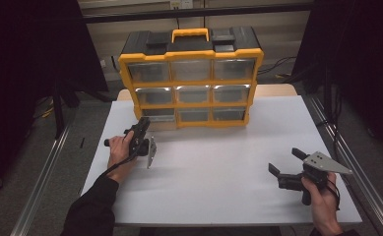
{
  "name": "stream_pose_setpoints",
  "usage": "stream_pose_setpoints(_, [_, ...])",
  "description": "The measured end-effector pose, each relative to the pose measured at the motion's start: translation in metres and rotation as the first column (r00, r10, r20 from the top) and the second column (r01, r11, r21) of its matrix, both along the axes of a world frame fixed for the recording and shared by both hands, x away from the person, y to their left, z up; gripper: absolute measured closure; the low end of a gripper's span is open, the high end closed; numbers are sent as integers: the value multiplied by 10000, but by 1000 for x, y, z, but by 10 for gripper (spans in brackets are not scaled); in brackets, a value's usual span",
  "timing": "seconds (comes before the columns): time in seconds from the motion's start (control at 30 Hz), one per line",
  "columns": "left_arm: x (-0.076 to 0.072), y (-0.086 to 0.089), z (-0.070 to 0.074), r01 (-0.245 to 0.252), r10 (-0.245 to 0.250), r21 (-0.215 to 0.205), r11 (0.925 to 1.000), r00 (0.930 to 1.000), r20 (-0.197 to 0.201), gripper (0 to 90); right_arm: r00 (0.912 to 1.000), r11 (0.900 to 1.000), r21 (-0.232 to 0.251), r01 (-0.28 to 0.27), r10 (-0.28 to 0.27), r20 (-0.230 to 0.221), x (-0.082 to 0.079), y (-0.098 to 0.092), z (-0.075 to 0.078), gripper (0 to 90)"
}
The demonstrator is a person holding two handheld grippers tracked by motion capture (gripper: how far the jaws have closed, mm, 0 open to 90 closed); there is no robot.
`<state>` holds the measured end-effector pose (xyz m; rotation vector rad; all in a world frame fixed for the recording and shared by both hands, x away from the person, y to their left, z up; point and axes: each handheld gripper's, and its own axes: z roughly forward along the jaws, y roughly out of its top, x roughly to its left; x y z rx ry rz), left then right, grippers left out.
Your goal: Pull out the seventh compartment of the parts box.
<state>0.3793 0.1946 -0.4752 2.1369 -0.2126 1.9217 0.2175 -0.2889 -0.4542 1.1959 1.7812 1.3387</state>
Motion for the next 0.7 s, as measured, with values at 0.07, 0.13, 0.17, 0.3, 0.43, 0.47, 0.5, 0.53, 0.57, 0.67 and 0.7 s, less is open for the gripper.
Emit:
stream_pose_setpoints(0.07, [1,-1,-1,369,-371,-322,9988,9993,-57,777,10000,10000,-10,10,-10,9,0,0,0,2])
stream_pose_setpoints(0.13, [-1,0,-3,171,-173,-417,9990,9998,-63,777,10000,10000,1,5,-5,-2,0,0,0,2])
stream_pose_setpoints(0.17, [-2,0,-2,147,-149,-296,9995,9999,-67,777,10000,10000,-8,-2,2,7,0,0,0,2])
stream_pose_setpoints(0.3, [-1,-1,-4,516,-521,-850,9950,9986,-31,775,10000,10000,5,5,-5,-3,0,0,0,2])
stream_pose_setpoints(0.43, [-4,1,-1,268,-266,-325,9991,9996,59,776,10000,10000,2,15,-15,-8,0,0,0,2])
stream_pose_setpoints(0.47, [-3,1,-1,349,-349,-205,9992,9994,6,776,10000,10000,1,11,-11,-5,0,0,0,2])
stream_pose_setpoints(0.5, [-4,1,0,283,-282,-226,9993,9996,60,775,10000,10000,-1,18,-18,7,0,0,0,2])
stream_pose_setpoints(0.53, [-4,1,0,283,-282,-226,9993,9996,60,776,10000,10000,3,22,-22,3,0,0,0,2])
stream_pose_setpoints(0.57, [-4,1,-1,386,-384,-382,9985,9992,76,776,10000,10000,5,6,-6,-4,0,0,0,2])
stream_pose_setpoints(0.67, [-6,1,-2,392,-393,-510,9979,9992,-10,776,10000,10000,11,6,-6,-17,0,0,0,2])
stream_pose_setpoints(0.7, [-7,2,-1,327,-324,-324,9989,9994,103,776,10000,10000,8,-6,6,-5,0,0,0,2])
